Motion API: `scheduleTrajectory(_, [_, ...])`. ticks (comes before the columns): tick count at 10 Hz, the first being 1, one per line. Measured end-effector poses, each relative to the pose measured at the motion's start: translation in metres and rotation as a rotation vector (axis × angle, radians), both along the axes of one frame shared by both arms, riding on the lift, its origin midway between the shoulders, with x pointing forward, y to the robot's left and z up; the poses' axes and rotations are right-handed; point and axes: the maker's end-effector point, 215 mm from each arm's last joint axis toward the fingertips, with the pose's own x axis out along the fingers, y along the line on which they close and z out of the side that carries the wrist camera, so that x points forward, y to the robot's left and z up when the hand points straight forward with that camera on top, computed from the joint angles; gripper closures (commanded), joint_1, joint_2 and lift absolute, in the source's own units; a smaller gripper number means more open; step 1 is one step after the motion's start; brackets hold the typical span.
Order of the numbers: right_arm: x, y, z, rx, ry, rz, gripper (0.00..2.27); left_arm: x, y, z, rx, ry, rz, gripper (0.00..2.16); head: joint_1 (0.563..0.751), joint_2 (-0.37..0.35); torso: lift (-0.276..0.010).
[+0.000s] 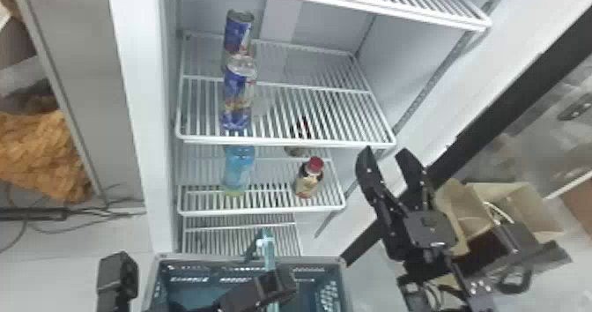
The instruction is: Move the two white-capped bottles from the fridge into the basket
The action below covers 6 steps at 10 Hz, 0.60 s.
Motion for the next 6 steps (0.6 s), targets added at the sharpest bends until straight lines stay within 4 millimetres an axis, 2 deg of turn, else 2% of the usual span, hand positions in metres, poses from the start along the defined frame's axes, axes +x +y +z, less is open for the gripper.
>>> scheduleTrajectory(6, [-0.0001, 0.0002, -0.0029, -0.003, 0.008, 0.002, 0.52, -0.0006, -0.0014, 0.0015, -0.002, -0.004, -0.007, 1.18, 0.695, -0.350, 0.000])
